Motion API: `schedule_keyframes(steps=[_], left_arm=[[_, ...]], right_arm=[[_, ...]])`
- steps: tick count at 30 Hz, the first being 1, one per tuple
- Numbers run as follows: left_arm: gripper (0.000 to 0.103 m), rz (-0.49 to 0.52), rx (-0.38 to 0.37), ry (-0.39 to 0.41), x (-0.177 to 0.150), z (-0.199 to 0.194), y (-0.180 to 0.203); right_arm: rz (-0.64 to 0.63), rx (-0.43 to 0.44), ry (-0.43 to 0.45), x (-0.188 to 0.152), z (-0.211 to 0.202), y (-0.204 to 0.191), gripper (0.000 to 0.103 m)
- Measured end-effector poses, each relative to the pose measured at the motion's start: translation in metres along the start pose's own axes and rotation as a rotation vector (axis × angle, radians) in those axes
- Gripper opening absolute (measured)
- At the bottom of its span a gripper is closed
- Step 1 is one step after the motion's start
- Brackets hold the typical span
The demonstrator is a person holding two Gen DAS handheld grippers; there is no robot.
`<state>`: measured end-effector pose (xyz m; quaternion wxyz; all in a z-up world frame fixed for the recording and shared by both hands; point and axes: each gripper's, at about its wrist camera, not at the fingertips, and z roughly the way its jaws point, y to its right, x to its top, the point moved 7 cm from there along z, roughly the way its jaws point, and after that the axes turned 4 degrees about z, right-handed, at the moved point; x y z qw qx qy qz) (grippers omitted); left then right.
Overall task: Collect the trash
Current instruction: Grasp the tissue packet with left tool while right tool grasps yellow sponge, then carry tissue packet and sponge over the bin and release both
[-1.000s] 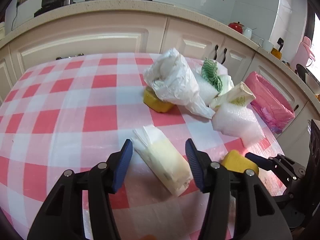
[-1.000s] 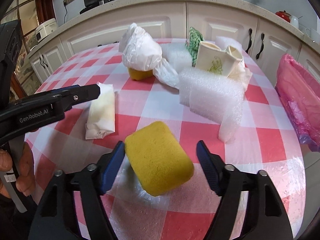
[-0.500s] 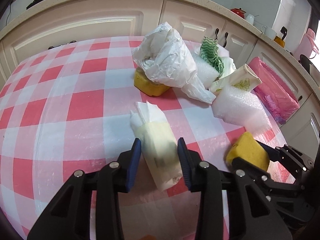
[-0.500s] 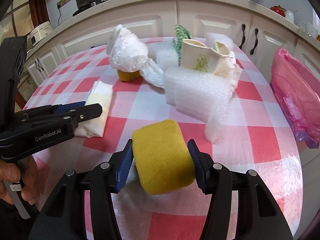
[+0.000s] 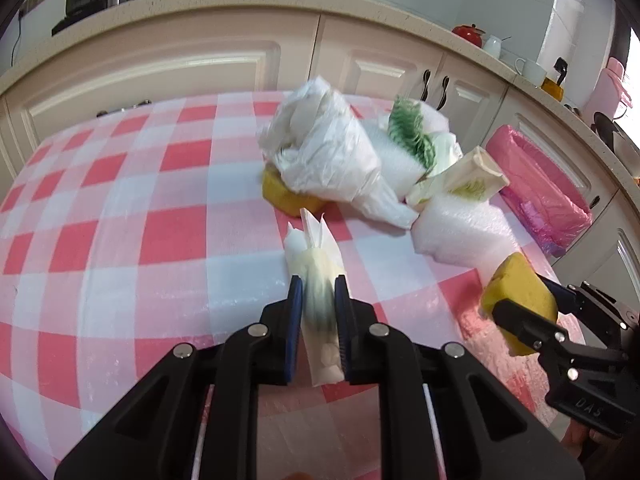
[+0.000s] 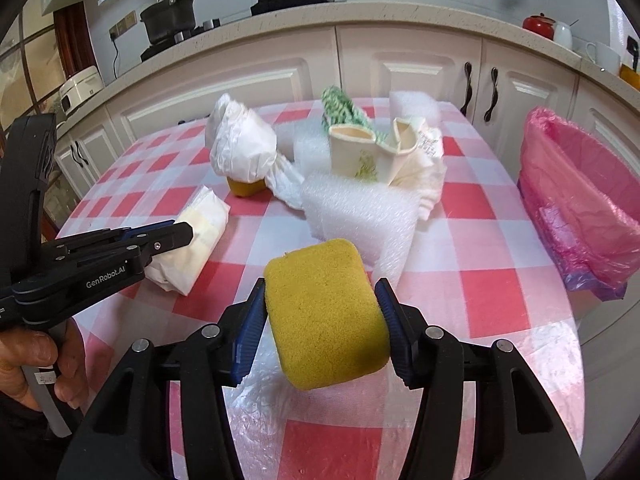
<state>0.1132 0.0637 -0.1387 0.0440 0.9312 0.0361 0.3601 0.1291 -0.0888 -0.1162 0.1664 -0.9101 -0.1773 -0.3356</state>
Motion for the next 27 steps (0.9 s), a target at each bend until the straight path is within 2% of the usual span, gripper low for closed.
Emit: schedule_keyframes(steps=[15,27], left_arm=[[0.015,0.048,-0.024,0.122,0.04,-0.041,0.029],[0.015,0.112,-0.068,0.191,0.081,-0.052,0.069]], right_arm=[[0.058,-0.054,0.088,0.029,-0.027,0.038,0.052],[0.122,-0.13,0.171,0.061,-0.05,0.094,0.052]])
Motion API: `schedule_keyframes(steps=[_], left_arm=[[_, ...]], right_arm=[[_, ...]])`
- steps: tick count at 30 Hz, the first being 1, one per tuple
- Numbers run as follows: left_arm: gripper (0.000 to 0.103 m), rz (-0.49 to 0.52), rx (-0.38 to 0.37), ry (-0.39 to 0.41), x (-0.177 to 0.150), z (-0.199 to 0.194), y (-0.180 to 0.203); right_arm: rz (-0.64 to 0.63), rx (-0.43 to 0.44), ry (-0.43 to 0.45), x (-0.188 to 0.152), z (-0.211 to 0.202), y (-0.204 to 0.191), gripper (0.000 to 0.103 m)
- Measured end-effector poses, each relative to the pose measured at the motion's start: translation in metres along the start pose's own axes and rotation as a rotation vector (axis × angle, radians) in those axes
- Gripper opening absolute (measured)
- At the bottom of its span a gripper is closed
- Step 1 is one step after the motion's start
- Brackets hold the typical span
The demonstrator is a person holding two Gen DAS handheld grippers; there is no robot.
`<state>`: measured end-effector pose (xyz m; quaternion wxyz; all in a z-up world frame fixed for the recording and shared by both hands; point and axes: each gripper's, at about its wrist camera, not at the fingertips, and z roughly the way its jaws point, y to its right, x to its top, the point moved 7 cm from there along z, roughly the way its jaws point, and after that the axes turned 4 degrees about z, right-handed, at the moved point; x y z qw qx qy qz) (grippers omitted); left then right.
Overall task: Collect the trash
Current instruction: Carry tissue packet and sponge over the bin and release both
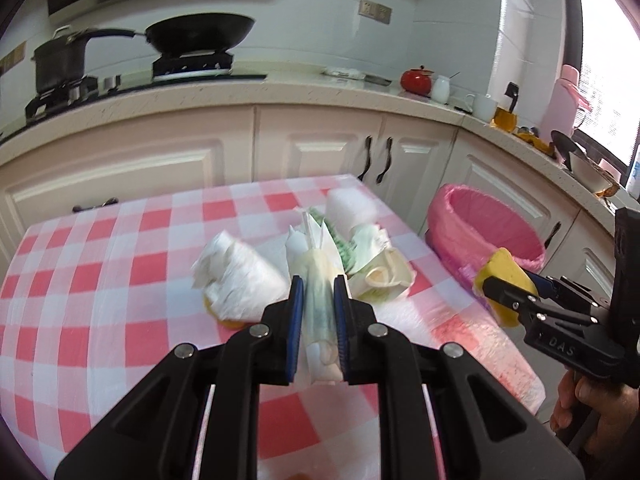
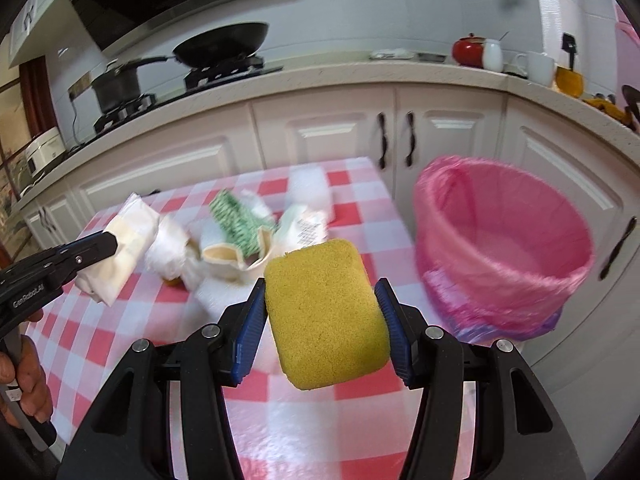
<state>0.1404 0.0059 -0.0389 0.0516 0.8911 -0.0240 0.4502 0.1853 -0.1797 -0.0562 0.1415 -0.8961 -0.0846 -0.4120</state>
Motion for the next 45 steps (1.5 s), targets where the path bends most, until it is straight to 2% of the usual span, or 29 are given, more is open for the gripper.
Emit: schedule_keyframes(steps=[7,15,22,31,41,43,44,45], left_arm=[[0.015,0.057,-0.052,0.029,0.031,0.014,0.036],[0.015,0.126,-0.133,0.085,0.079,0.035,0.096],[0.015,0.163,-0.205,0.122,0.116,0.057,0.147],[0.015,0.161,-0.284,0.088,0.131,0.101,0.19],[0.015,0.158,-0.33,0.039,0.136,0.142,0.225],[0.016,0.164,-0.332,0.031,0.137,0.148,0.232],[0.017,0.164,-0.337,0.027,0.137,0.151,0.234],[0.019,0.161,-0.339,0.021,0.137,0.154,0.235]], right_arm=[[0.026,-0.055,0.048,0.027,-0.007,0.038,0.052],[0.065,-0.144,0.114,0.064,-0.014,0.098,0.052],[0.097,-0.196,0.135,0.086,-0.01,0.148,0.052],[0.118,-0.215,0.142,0.106,0.003,0.189,0.052],[0.134,-0.242,0.134,0.112,0.016,0.221,0.057],[0.135,-0.253,0.138,0.113,0.017,0.226,0.062],[0.135,-0.257,0.142,0.114,0.016,0.228,0.069],[0.134,-0.26,0.146,0.114,0.016,0.23,0.072]])
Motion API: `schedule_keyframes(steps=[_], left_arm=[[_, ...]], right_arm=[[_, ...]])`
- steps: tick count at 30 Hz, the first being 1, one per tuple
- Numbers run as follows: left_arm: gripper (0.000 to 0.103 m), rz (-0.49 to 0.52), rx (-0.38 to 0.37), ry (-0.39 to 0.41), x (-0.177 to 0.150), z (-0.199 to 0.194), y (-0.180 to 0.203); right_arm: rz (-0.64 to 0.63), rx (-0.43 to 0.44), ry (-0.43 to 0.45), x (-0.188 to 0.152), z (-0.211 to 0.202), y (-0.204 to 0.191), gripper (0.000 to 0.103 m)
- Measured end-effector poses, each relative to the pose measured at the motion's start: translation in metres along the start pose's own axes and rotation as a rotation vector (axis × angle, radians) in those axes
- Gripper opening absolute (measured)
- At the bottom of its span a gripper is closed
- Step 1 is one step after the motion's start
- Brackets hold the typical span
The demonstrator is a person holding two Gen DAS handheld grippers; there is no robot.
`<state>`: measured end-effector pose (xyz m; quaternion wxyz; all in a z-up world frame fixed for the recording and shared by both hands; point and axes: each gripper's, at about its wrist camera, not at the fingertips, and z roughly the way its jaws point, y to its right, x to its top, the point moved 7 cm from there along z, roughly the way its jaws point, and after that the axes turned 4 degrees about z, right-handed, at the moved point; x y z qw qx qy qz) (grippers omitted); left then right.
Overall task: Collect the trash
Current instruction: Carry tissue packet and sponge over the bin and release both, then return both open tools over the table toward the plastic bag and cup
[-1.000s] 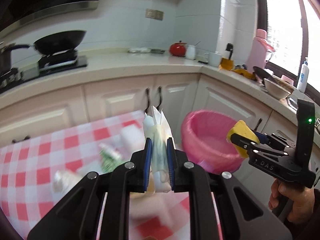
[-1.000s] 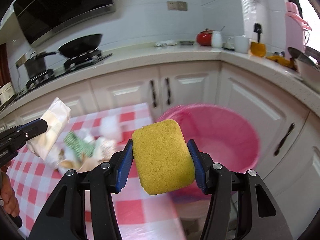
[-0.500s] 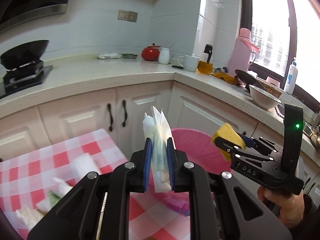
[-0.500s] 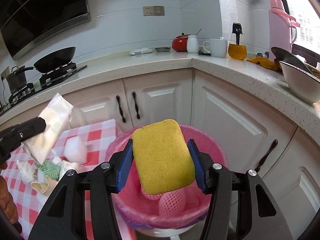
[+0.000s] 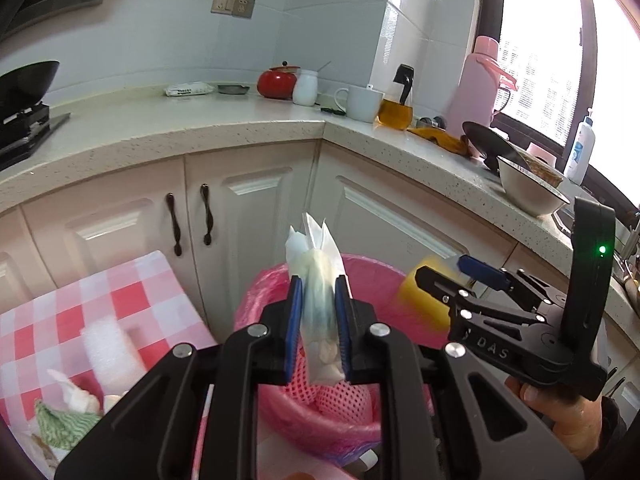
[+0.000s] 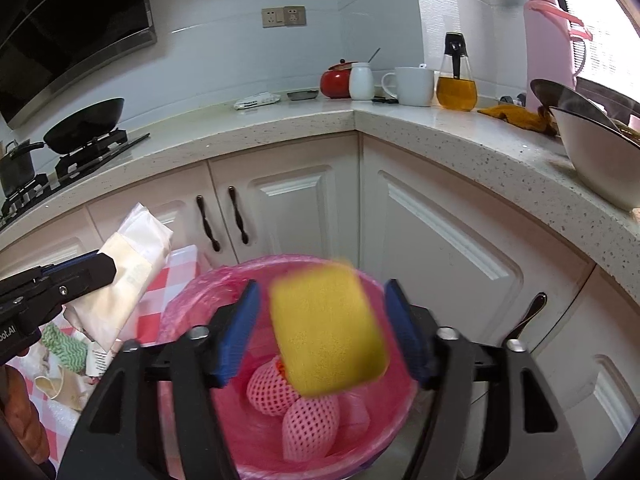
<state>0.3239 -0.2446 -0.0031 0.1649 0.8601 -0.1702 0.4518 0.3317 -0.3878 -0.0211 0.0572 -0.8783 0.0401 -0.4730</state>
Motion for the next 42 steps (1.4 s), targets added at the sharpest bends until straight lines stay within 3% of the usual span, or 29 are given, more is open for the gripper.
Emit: schedule_keyframes(steps=[2,4,12,22,42], left_arm=[[0.021,-0.008,-0.005,-0.011,-0.001,0.005,0.0],[0.046,-0.015,-0.002,-0.015,-0.001,0.007,-0.001],[0.046,-0.028,0.012,-0.011,-0.009,0.0,-0.009],[0.046,-0.061,0.069,0.027,-0.03,-0.044,-0.031],[0.049,-0.157,0.322,0.085,-0.09,-0.18,-0.151]], right_arm=[[0.003,-0.011,0.002,0.001,0.0,0.005,0.073],[0.012,-0.015,0.006,0.001,-0.001,0.01,0.074],[0.029,-0.005,0.004,-0.007,-0.007,0.014,0.077],[0.011,0.023,0.04,-0.013,-0.03,-0.006,0.085],[-0.026,0.147,0.007,-0.047,-0.065,-0.105,0.085]])
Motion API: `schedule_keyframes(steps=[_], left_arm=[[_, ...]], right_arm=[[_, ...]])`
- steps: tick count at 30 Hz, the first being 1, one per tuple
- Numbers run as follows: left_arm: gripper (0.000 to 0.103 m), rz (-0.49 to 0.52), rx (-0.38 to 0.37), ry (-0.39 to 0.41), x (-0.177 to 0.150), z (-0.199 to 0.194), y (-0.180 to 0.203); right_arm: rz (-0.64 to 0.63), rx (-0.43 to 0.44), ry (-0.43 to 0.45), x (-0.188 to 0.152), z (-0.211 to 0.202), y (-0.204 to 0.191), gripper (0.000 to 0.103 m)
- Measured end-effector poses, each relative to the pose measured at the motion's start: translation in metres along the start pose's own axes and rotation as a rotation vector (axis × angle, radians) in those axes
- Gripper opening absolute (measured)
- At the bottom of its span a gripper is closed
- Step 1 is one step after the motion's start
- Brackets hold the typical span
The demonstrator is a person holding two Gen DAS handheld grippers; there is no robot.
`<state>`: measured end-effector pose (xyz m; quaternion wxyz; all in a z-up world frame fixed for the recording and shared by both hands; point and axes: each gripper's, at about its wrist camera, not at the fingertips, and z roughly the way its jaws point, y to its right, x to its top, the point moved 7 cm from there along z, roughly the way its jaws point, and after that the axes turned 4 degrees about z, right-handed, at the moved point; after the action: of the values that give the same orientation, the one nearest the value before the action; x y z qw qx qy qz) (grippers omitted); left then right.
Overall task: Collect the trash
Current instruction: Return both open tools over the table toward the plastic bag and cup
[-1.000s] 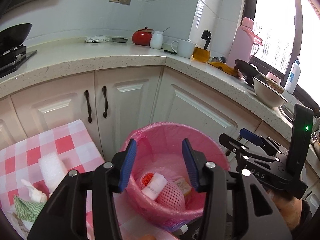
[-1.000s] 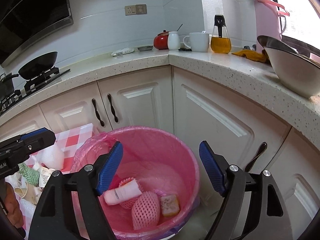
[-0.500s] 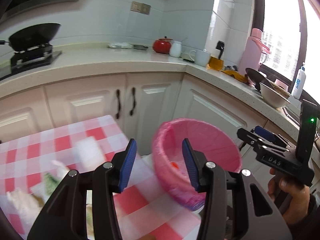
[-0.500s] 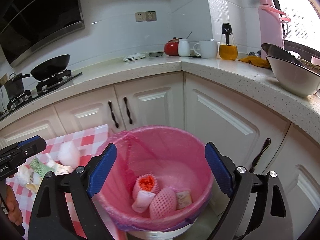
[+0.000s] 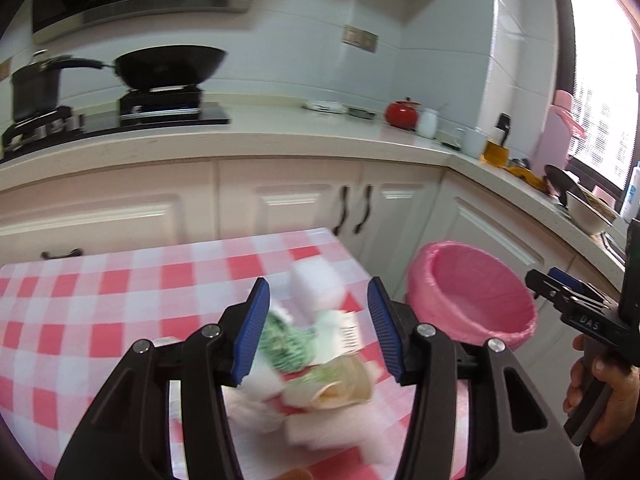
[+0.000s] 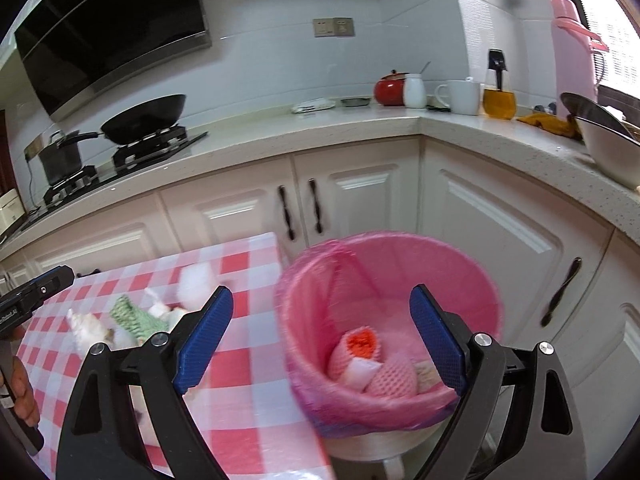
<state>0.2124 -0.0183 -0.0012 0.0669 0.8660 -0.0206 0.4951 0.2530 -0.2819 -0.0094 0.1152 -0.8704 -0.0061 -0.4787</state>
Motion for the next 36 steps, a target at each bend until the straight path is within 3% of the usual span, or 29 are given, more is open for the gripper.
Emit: schedule_keyframes(steps=[7,18,26,36], left_arm=[[0.05,-0.062,0.051,-0.008,-0.018,-0.02,-0.048],[0.054,-0.128,0.087,-0.031,-0.039,-0.028,-0.091],[0.063,-0.174,0.078,-0.1,-0.06,-0.009,-0.109],[0.062,-0.211,0.044,-0.2,-0.082,0.034,-0.115]], right_arm=[[-0.026,0.051,-0.039,-0.018,0.001,-0.041,0.085],[-0.064,0.114,-0.116,-0.048,0.012,-0.096,0.085],[-0.1,0.153,-0.165,-0.065,0.022,-0.13,0.085],[-0.138,0.173,-0.217,-0.081,0.039,-0.158,0.085]])
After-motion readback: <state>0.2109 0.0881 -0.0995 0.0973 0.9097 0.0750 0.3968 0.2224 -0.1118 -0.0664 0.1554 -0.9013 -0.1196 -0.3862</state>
